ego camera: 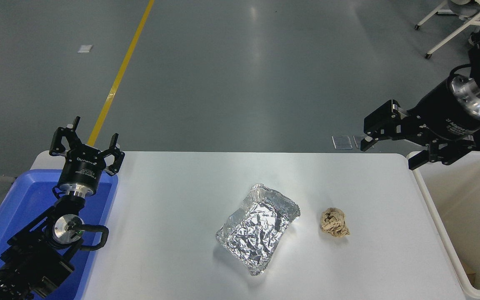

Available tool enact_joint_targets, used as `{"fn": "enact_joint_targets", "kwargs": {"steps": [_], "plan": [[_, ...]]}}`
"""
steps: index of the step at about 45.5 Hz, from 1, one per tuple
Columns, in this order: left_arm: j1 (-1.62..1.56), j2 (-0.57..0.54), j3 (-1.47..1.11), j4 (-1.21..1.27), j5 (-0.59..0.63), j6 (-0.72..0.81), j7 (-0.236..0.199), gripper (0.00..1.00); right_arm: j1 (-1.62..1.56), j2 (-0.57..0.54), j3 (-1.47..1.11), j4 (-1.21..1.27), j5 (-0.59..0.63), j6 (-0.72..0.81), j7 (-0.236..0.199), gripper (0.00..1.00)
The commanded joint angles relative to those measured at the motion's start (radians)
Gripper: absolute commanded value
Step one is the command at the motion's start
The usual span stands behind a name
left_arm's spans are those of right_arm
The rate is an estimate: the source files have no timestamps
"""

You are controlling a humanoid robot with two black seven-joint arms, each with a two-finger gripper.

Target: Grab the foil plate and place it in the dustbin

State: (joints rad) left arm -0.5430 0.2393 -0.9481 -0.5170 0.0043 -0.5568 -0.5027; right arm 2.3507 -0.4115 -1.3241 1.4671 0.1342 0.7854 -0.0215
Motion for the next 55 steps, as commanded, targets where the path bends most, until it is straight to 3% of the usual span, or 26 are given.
{"fn": "enact_joint_targets", "kwargs": {"steps": [1,55], "plan": [[0.0,0.0,-0.001,0.0,0.0,0.0,0.001,0.98,0.001,0.0,0.002,-0.001,0.001,0.0,0.0,1.0],[0.0,0.0,-0.001,0.0,-0.001,0.0,0.001,0.98,-0.008,0.017,0.0,-0.008,0.001,0.0,0.0,1.0]]}}
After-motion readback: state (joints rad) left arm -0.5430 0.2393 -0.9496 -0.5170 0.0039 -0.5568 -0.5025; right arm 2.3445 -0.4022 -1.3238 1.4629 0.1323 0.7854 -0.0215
